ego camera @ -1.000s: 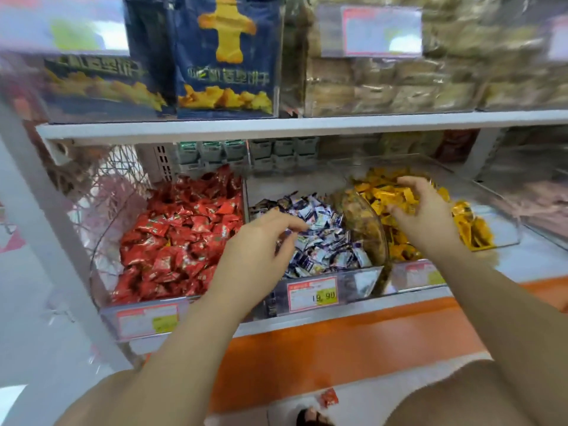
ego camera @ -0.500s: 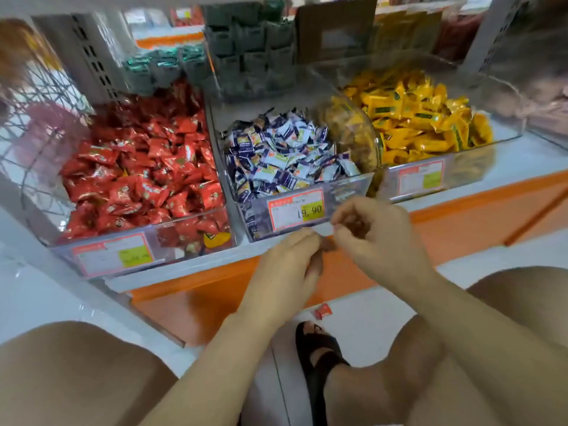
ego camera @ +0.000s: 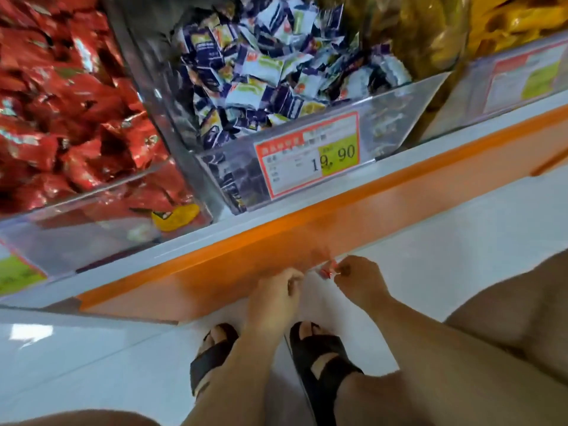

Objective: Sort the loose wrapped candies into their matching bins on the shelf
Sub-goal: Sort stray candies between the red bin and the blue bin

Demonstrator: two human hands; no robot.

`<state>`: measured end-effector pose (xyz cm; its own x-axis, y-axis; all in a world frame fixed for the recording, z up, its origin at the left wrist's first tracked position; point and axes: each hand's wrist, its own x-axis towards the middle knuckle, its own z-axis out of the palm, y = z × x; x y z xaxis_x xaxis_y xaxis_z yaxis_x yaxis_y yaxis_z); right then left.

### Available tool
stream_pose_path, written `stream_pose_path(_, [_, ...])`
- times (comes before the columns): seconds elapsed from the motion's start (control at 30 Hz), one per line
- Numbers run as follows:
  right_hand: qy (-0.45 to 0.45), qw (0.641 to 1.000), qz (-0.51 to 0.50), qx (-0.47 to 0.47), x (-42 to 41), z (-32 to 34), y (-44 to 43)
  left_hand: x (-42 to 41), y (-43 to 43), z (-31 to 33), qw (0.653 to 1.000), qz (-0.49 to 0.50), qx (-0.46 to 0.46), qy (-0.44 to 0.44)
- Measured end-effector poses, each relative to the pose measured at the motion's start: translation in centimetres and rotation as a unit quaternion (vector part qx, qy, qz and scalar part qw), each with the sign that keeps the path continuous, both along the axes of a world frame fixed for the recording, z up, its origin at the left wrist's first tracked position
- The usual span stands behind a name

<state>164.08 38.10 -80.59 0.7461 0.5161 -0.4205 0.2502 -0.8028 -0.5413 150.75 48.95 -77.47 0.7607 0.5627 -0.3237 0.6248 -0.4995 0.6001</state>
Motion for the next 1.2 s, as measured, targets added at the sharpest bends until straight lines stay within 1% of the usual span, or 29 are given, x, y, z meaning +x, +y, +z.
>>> stream_pose_path(0.1, [0.034, 0.999, -0.030, -0.005, 0.8, -3.3, 0.4, 1.1, 0.0, -1.4, 0.999, -0.003, -0.007, 0.041])
stream_pose_path(0.17, [0.036, 0.999, -0.020, -0.001, 1.1, -5.4, 0.9, 1.5, 0.0, -1.9, 0.998, 0.000, -0.020, 0.060])
stream_pose_path(0.33, [0.040, 0.993, 0.094, -0.057, 1.7, -9.0, 1.6, 2.2, 0.1, -2.1, 0.997, -0.001, -0.038, 0.066])
stream_pose_path(0.4, [0.013, 0.987, 0.142, -0.069, 1.9, -10.0, 1.6, 2.3, 0.3, -2.1, 0.997, 0.002, -0.040, 0.064])
stream_pose_path(0.47, [-0.036, 0.981, 0.165, -0.092, 2.2, -10.5, 1.7, 2.4, 0.6, -2.2, 0.997, 0.010, -0.048, 0.063])
stream_pose_path(0.5, [-0.051, 0.981, 0.160, -0.094, 2.2, -10.9, 1.7, 2.5, 0.7, -2.1, 0.997, 0.015, -0.052, 0.063])
stream_pose_path(0.53, [-0.051, 0.986, 0.132, -0.094, 2.3, -11.2, 1.8, 2.6, 0.9, -2.1, 0.996, 0.018, -0.054, 0.063])
stream_pose_path(0.57, [-0.036, 0.988, 0.119, -0.092, 2.3, -10.9, 1.9, 2.7, 1.0, -2.0, 0.997, 0.019, -0.053, 0.061])
stream_pose_path(0.6, [0.009, 0.993, 0.091, -0.081, 2.3, -10.4, 2.0, 2.7, 1.0, -2.1, 0.997, 0.019, -0.053, 0.058])
stream_pose_path(0.63, [0.012, 0.994, 0.080, -0.072, 2.3, -10.3, 2.1, 2.7, 1.0, -2.1, 0.997, 0.019, -0.054, 0.054])
stream_pose_path(0.67, [0.010, 0.994, 0.085, -0.069, 2.2, -9.6, 2.0, 2.6, 0.9, -2.2, 0.997, 0.018, -0.056, 0.052])
stream_pose_path(0.8, [0.051, 0.997, 0.047, -0.019, 1.4, -6.1, 1.6, 1.7, 0.4, -1.9, 0.997, 0.020, -0.052, 0.049])
stream_pose_path(0.97, [0.071, 0.994, 0.063, 0.054, 0.2, 0.2, 0.6, 0.4, -0.5, 1.4, 0.999, 0.028, -0.011, 0.016])
stream_pose_path(1.1, [0.063, 0.983, 0.112, 0.128, -2.0, 7.1, 0.1, -1.5, -1.7, 5.9, 0.998, 0.018, 0.021, -0.052])
stream_pose_path(1.2, [0.045, 0.975, 0.144, 0.163, -3.9, 12.6, -0.5, -3.2, -2.3, 9.9, 0.987, 0.028, 0.036, -0.154])
